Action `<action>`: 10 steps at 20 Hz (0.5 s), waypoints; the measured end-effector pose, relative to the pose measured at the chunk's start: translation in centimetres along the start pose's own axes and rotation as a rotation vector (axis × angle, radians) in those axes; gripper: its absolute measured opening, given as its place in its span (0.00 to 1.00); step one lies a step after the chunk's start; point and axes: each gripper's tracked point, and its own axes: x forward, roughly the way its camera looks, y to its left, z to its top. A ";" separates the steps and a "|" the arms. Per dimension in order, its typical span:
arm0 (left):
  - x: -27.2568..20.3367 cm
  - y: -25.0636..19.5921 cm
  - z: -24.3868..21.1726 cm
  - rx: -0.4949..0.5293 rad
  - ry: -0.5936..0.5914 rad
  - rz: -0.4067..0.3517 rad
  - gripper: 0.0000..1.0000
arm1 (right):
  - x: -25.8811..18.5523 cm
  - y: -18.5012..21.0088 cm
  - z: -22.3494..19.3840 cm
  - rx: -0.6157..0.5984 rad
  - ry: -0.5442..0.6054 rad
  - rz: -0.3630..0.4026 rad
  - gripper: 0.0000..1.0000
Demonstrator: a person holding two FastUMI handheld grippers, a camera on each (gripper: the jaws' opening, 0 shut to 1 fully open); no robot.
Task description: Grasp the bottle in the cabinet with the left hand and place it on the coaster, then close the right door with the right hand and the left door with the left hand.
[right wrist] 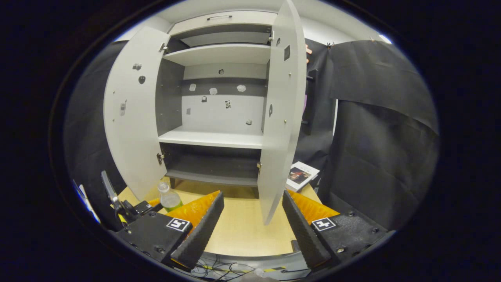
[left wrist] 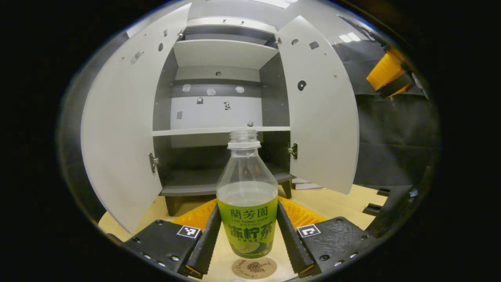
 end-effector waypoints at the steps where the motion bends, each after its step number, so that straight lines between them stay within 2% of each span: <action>1: -0.3 -0.2 -1.0 0.001 0.006 -0.006 0.79 | -0.1 -0.1 -0.1 -0.004 0.005 -0.001 0.98; 3: -0.9 -0.6 -3.1 -0.002 0.036 -0.014 0.75 | -0.2 -0.2 -0.2 -0.013 0.010 -0.002 0.98; 5: -1.2 -0.7 -4.4 -0.004 0.038 -0.015 0.75 | -0.2 -0.3 -0.5 -0.017 0.018 -0.001 0.98; 6: -1.2 -0.6 -4.9 0.000 0.040 -0.013 0.80 | -0.2 -0.1 -0.7 -0.019 0.023 0.003 0.99; 7: -1.4 -0.7 -5.6 0.003 0.049 -0.016 0.77 | -0.2 -0.1 -0.8 -0.021 0.027 0.005 0.99; 10: -1.5 -0.7 -6.9 0.002 0.067 -0.019 0.77 | -0.2 0.1 -0.9 -0.022 0.032 0.011 0.99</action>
